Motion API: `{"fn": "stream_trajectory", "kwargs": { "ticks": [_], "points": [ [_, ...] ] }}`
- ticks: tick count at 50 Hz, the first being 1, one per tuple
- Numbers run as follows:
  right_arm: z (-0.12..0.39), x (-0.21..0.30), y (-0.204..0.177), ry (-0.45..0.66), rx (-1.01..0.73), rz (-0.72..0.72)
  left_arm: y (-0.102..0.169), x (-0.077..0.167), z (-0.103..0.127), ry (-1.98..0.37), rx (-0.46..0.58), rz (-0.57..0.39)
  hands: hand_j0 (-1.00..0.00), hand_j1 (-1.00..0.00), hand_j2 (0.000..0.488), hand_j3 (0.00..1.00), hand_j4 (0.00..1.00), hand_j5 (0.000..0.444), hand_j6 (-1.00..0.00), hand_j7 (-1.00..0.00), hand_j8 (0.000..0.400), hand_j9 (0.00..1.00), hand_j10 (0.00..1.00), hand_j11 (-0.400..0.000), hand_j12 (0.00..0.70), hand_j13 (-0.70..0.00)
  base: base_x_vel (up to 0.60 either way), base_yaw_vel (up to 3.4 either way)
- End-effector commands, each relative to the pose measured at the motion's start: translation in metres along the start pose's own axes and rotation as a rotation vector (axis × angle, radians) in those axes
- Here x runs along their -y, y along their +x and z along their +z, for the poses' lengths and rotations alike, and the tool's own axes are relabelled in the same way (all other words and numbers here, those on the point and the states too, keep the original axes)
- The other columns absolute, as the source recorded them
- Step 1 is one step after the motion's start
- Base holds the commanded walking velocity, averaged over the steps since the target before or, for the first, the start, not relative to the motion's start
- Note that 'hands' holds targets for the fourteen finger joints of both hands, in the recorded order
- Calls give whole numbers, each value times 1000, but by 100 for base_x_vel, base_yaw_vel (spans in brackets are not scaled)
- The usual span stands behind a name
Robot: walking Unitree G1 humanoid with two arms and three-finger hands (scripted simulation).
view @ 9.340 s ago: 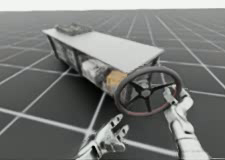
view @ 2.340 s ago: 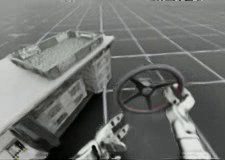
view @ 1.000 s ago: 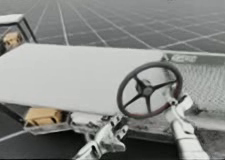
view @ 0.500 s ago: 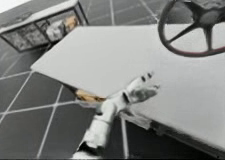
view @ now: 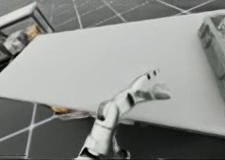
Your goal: Pick up and drop off the object
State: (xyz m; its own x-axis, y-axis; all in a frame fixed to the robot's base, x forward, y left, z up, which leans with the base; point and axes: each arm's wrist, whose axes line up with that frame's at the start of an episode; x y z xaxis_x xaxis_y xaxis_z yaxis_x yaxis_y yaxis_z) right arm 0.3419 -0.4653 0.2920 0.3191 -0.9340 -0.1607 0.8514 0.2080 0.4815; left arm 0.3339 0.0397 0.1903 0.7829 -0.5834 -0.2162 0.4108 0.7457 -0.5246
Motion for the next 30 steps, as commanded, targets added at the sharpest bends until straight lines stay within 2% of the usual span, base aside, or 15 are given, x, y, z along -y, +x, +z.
{"fn": "stream_trajectory", "kwargs": {
  "ticks": [1,2,3,4,5,9,13,16,17,18,21,22,25,26,30],
  "points": [
    [-60,-49,42,-109,-120,43,-20,-23,3,-66,34,90,0,0,0,0,190,95,0,0,0,1000,1000,-400,0,-700,0,-1],
    [-64,-54,41,-141,-117,43,-19,-24,-3,-77,42,106,0,0,0,0,0,0,0,0,0,932,1000,-400,0,-700,0,0],
    [-72,-53,41,-152,-131,36,-14,-23,-2,-86,38,96,0,0,0,0,0,0,0,0,0,211,978,-391,0,-684,0,1],
    [-64,-58,46,-168,-137,47,-15,-18,2,-88,40,99,0,0,0,0,0,0,0,0,0,0,190,-76,0,-133,0,1],
    [-59,-57,44,-185,-129,20,-12,-16,-8,-93,41,84,0,0,0,0,0,0,0,0,0,0,0,0,0,0,0,1],
    [-43,-30,56,-170,-103,4,-13,1,-5,-81,19,35,0,0,0,0,0,0,0,0,0,0,0,0,0,0,0,-1],
    [-25,-8,17,-240,-77,105,-12,16,1,-64,53,-20,0,0,0,0,0,0,0,0,0,0,0,0,0,0,0,-3],
    [-36,-14,-47,-302,-1,259,-13,16,6,-81,129,-22,0,0,0,0,0,0,0,0,0,0,0,0,0,0,0,-5],
    [-30,-10,-66,-334,25,324,-20,18,19,-60,169,-9,0,0,0,0,0,0,0,0,0,0,0,0,0,0,0,-4],
    [-23,-4,-94,-343,89,366,-30,15,15,-53,231,3,0,0,0,0,0,0,0,0,0,0,0,0,0,0,0,-4],
    [-20,2,-193,-402,317,626,-51,8,35,6,417,74,0,0,0,0,0,0,0,0,0,0,0,0,0,0,0,-2],
    [-23,-6,-205,-431,374,704,-61,1,39,6,478,113,0,0,0,0,0,0,0,0,0,0,0,0,0,0,0,0],
    [-45,-23,-292,-446,484,965,-76,-6,48,-55,558,118,0,0,0,0,0,0,0,0,0,0,0,0,0,0,0,5],
    [-58,-32,-316,-442,479,1032,-84,-19,49,-52,578,132,0,0,0,0,0,0,0,0,0,0,0,0,0,0,0,10],
    [-101,-40,-358,-420,459,1184,-104,-30,41,-21,682,218,0,0,0,0,0,0,0,0,0,0,0,0,0,0,0,15]
  ]
}}
